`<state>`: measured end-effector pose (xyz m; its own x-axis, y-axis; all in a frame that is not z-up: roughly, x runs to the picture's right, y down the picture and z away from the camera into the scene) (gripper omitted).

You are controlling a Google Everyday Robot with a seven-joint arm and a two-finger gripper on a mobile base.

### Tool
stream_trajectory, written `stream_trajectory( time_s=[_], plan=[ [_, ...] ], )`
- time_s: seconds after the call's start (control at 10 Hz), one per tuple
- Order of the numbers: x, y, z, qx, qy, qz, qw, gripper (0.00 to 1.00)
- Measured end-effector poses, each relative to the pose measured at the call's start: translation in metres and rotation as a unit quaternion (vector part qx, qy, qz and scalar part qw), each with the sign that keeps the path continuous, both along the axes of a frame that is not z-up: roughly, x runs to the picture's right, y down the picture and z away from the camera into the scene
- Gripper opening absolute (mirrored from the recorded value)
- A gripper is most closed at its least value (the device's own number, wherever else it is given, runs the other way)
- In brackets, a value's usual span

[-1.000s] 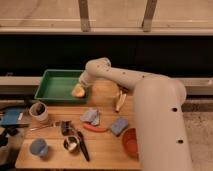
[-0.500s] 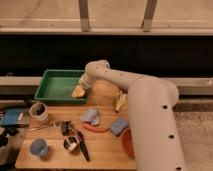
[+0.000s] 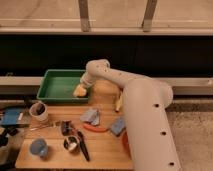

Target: Place apple in metal cup

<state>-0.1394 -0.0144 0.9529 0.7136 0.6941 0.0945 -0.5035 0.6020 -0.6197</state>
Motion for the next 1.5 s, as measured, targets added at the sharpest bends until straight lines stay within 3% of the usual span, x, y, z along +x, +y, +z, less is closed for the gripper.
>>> stream_trajectory(
  time_s=[1.4, 1.5],
  plan=[
    [0.001, 0.029, -0.009, -0.037, 0.008, -0.022, 0.9991, 0.80],
    [0.001, 0.031, -0.009, -0.040, 0.009, -0.023, 0.9989, 0.76]
  ],
)
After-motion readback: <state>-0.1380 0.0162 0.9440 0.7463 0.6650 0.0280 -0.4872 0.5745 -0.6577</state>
